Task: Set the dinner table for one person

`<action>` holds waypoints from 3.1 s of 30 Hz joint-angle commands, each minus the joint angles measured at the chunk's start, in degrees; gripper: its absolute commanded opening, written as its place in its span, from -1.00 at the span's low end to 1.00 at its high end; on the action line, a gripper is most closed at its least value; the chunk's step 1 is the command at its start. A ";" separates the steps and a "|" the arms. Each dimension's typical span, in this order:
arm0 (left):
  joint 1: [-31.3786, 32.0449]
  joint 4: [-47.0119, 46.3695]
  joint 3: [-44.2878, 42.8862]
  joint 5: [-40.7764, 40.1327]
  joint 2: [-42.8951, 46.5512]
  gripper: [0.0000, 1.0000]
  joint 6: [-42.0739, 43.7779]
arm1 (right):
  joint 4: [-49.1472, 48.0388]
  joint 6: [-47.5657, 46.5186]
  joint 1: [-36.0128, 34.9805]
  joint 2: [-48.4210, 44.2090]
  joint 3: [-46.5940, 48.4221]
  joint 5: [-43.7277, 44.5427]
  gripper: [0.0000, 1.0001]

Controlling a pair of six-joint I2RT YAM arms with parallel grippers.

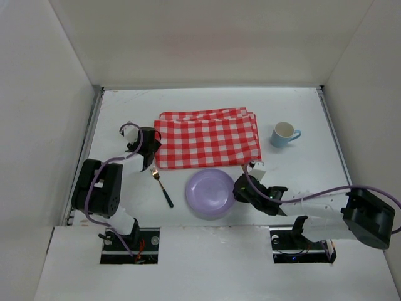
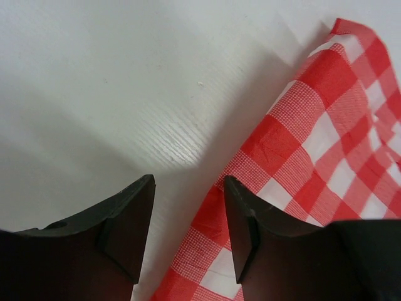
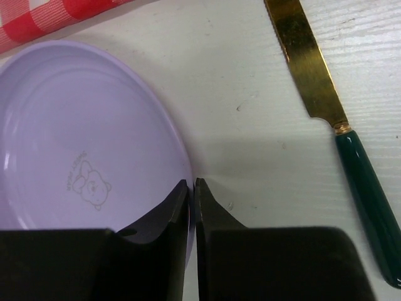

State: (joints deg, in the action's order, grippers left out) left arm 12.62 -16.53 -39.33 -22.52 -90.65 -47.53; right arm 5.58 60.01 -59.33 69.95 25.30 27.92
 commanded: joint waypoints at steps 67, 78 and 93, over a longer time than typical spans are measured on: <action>11.06 -13.70 21.75 -4.02 29.92 -0.07 3.93 | -8.31 -17.02 28.26 34.21 39.22 -14.39 0.05; 14.04 -12.91 20.44 -4.37 29.39 -0.33 3.76 | -0.24 -22.57 36.85 6.44 28.31 -5.61 -0.55; 17.74 -13.52 19.47 -5.07 28.60 -0.42 5.34 | 4.35 -19.32 65.52 5.54 30.77 -9.54 0.07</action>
State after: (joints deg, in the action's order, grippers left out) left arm 30.39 -28.03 -18.46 -26.26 -62.50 -42.85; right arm 11.07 38.83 4.23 75.11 55.05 22.68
